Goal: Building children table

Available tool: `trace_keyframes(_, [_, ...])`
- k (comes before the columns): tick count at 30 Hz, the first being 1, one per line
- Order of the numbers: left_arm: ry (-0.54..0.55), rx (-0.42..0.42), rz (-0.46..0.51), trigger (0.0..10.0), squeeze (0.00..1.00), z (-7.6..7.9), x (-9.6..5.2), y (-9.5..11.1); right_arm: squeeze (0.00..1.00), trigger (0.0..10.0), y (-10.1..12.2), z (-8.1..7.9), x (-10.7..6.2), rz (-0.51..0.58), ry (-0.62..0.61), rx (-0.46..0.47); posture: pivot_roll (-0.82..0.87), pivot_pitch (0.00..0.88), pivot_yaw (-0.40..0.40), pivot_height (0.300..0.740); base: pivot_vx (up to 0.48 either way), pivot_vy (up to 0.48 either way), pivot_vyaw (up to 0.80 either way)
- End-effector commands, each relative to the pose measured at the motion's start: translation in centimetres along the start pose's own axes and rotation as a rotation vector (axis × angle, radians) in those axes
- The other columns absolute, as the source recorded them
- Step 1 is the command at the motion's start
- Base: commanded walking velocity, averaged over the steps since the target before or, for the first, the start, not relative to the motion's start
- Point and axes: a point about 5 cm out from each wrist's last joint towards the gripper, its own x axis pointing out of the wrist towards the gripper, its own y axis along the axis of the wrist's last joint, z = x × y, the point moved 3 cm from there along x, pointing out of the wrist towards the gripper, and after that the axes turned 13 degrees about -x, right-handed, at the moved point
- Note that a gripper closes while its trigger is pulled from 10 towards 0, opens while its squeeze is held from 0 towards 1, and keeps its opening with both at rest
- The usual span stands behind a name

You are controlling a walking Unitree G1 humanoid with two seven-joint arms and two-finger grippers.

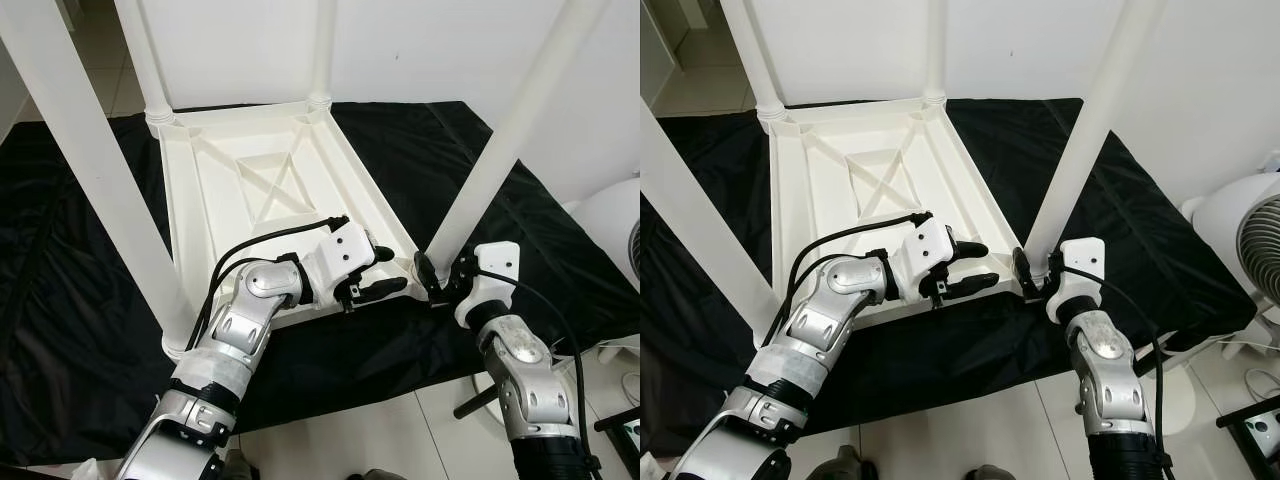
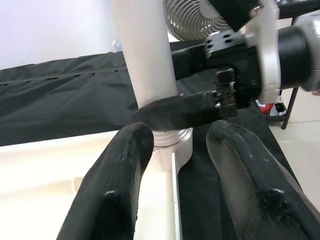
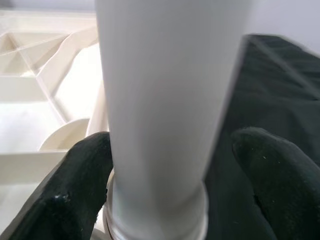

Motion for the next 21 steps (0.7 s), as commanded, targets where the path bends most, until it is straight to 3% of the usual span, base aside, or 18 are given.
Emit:
trace_keyframes(1, [0.079,0.022,0.015,10.0,0.0,-0.6,0.2,0.4,0.0,10.0,0.3,-0.3,0.6,0.029,0.073,0.006,-0.01,0.0,-0.025,0.74,0.0,0.0,0.0])
trace_keyframes(3, [0.077,0.028,0.014,10.0,0.0,-0.6,0.2,0.4,0.0,10.0,0.2,-1.1,1.3,0.037,0.175,0.008,0.0,0.0,-0.027,0.74,0.0,0.0,0.0])
trace_keyframes(6, [0.077,0.03,0.014,10.0,0.0,-0.6,0.2,0.5,0.0,10.0,0.1,-1.4,1.4,0.035,0.204,0.006,0.0,0.0,-0.029,0.74,0.0,0.0,0.0])
trace_keyframes(7, [0.077,0.032,0.015,10.0,0.0,-0.6,0.2,0.5,0.0,7.9,-0.1,-1.6,1.5,0.032,0.23,-0.002,0.0,0.0,-0.029,0.74,0.0,0.0,0.0])
trace_keyframes(8, [0.077,0.032,0.015,10.0,0.0,-0.6,0.2,0.5,0.0,7.9,-0.1,-1.6,1.5,0.032,0.23,-0.002,0.0,0.0,-0.029,0.74,0.0,0.0,0.0])
trace_keyframes(9, [0.079,0.035,0.016,10.0,0.0,-0.7,0.2,0.6,0.0,0.0,-0.3,-1.8,1.6,0.029,0.253,-0.007,0.01,0.0,-0.036,0.74,0.0,0.0,0.0])
trace_keyframes(21, [0.083,0.035,0.025,10.0,0.0,-0.7,0.3,0.7,0.0,0.0,-1.9,-2.3,0.7,0.005,0.32,0.02,0.01,0.0,-0.042,0.74,0.0,0.0,0.0])
